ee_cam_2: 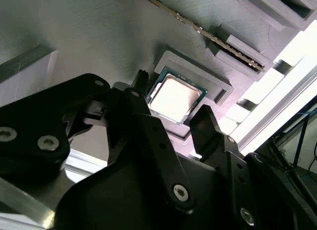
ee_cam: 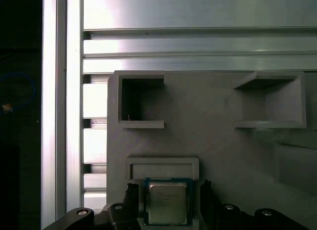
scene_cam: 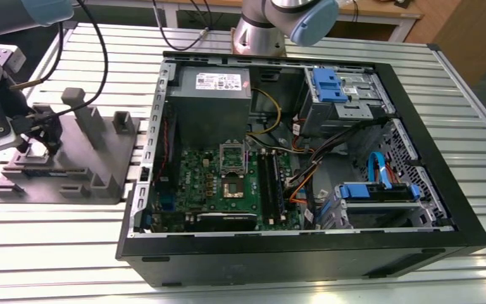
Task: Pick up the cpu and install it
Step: 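Pick up the cpu and move it towards the insertion slot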
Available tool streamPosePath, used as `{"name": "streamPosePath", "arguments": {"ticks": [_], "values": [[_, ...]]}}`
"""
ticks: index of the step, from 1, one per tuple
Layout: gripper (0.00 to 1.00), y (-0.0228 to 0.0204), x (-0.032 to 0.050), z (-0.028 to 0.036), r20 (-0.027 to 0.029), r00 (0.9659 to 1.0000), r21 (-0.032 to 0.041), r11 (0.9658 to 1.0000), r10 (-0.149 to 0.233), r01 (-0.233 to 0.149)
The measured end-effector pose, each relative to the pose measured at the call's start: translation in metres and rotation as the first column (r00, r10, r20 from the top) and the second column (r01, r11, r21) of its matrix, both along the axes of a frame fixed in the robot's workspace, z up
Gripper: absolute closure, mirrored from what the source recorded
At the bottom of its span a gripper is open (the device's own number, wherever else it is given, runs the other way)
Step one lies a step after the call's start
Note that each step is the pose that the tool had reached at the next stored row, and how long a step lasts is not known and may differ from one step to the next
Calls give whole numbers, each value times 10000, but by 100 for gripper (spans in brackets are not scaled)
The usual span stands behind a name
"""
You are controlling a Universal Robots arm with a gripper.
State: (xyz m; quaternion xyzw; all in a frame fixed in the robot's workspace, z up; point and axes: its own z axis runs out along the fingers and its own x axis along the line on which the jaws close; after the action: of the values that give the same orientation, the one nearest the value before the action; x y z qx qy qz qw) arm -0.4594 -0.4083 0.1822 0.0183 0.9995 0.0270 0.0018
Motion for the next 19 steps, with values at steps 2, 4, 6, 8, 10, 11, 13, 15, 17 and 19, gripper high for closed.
{"name": "streamPosePath", "arguments": {"ticks": [2,4,6,8,10,11,13,15,17,19], "values": [[39,0,-2,1,-2,10000,9,10000,0,0],[39,1,-5,1,-1,10000,33,10000,0,0],[39,4,-17,0,1,10000,59,10000,0,0],[39,9,-26,1,-1,10000,93,10000,0,0],[39,10,-29,1,-1,10000,135,9999,1,-1],[39,11,-29,0,-1,10000,148,9999,0,0],[39,10,-30,-2,1,10000,152,9999,-1,1],[39,10,-30,-3,1,10000,115,9999,0,0],[39,10,-31,-2,2,10000,14,10000,0,0],[39,9,-31,-2,2,10000,-60,10000,-2,2]]}}
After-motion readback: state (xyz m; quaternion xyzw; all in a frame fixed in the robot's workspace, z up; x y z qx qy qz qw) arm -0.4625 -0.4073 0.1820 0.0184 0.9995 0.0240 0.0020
